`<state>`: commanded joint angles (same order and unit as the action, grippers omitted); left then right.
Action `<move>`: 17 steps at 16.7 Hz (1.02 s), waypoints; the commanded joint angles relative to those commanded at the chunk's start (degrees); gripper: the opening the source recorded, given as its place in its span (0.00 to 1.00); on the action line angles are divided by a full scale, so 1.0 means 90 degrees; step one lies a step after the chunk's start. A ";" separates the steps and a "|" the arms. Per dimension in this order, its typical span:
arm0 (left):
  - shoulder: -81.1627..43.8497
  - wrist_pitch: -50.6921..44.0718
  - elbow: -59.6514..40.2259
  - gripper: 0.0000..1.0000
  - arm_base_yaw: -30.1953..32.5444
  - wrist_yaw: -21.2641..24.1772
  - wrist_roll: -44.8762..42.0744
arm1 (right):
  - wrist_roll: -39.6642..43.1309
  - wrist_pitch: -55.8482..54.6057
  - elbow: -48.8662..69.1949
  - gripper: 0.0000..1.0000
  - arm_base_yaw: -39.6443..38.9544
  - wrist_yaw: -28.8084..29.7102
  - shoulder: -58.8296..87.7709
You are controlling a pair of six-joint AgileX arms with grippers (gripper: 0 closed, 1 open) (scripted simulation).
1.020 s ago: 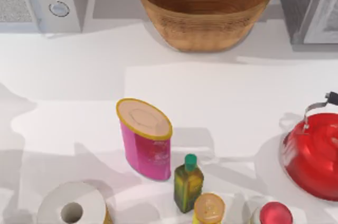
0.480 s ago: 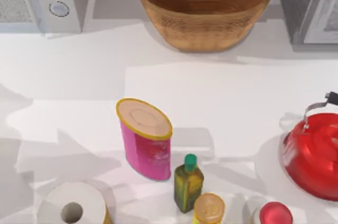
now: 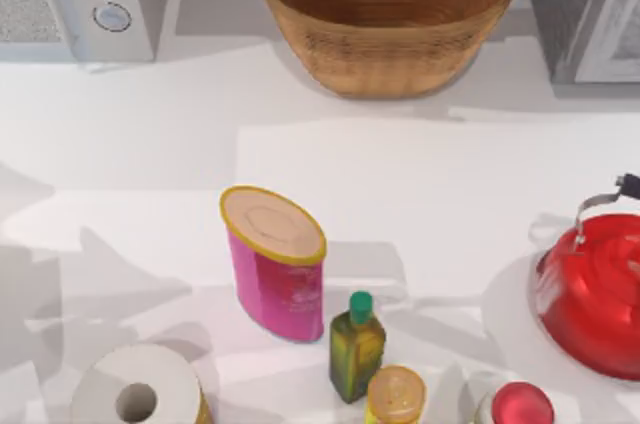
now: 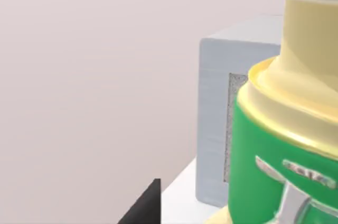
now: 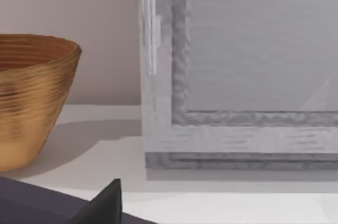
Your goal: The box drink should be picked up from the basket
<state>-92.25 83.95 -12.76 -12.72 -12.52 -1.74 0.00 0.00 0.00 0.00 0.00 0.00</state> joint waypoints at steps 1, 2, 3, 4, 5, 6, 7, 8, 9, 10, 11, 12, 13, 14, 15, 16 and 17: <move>-0.0045 0.0035 0.0001 0.00 -0.0003 0.0007 0.0000 | 0.0000 0.0000 0.0000 1.00 0.0000 0.0000 0.0000; -0.0045 0.0035 0.0001 0.00 -0.0003 0.0007 0.0000 | 0.0000 0.0000 0.0000 1.00 0.0000 0.0000 0.0000; -0.0045 0.0035 0.0001 0.00 -0.0003 0.0007 0.0000 | 0.0000 0.0000 0.0000 1.00 0.0000 0.0000 0.0000; -0.0045 0.0035 0.0001 0.00 -0.0003 0.0007 0.0000 | 0.0000 0.0000 0.0000 1.00 0.0000 0.0000 0.0000; -0.0045 0.0035 0.0001 0.00 -0.0003 0.0007 0.0000 | 0.0000 0.0000 0.0000 1.00 0.0000 0.0000 0.0000; -0.0045 0.0035 0.0001 0.08 -0.0003 0.0007 0.0000 | 0.0000 0.0000 0.0000 1.00 0.0000 0.0000 0.0000; -0.0045 0.0035 0.0001 0.15 -0.0003 0.0007 0.0000 | 0.0000 0.0000 0.0000 1.00 0.0000 0.0000 0.0000; -0.0045 0.0035 0.0001 0.23 -0.0003 0.0007 0.0000 | 0.0000 0.0000 0.0000 1.00 0.0000 0.0000 0.0000; -0.0045 0.0035 0.0001 0.30 -0.0003 0.0007 0.0000 | 0.0000 0.0000 0.0000 1.00 0.0000 0.0000 0.0000; -0.0045 0.0035 0.0001 0.38 -0.0003 0.0007 0.0000 | 0.0000 0.0000 0.0000 1.00 0.0000 0.0000 0.0000; -0.0045 0.0035 0.0001 0.45 -0.0003 0.0007 0.0000 | 0.0000 0.0000 0.0000 1.00 0.0000 0.0000 0.0000; -0.0045 0.0035 0.0001 0.53 -0.0003 0.0007 0.0000 | 0.0000 0.0000 0.0000 1.00 0.0000 0.0000 0.0000; -0.0045 0.0035 0.0001 0.60 -0.0003 0.0007 0.0000 | 0.0000 0.0000 0.0000 1.00 0.0000 0.0000 0.0000; -0.0045 0.0035 0.0001 0.68 -0.0003 0.0007 0.0000 | 0.0000 0.0000 0.0000 1.00 0.0000 0.0000 0.0000; -0.0045 0.0035 0.0001 0.75 -0.0003 0.0007 0.0000 | 0.0000 0.0000 0.0000 1.00 0.0000 0.0000 0.0000; -0.0045 0.0035 0.0001 0.83 -0.0003 0.0007 0.0000 | 0.0000 0.0000 0.0000 1.00 0.0000 0.0000 0.0000; -0.0045 0.0035 0.0001 0.90 -0.0003 0.0007 0.0000 | 0.0000 0.0000 0.0000 1.00 0.0000 0.0000 0.0000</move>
<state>-92.65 84.26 -12.74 -12.75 -12.45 -1.74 0.00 0.00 0.00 0.00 0.00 0.00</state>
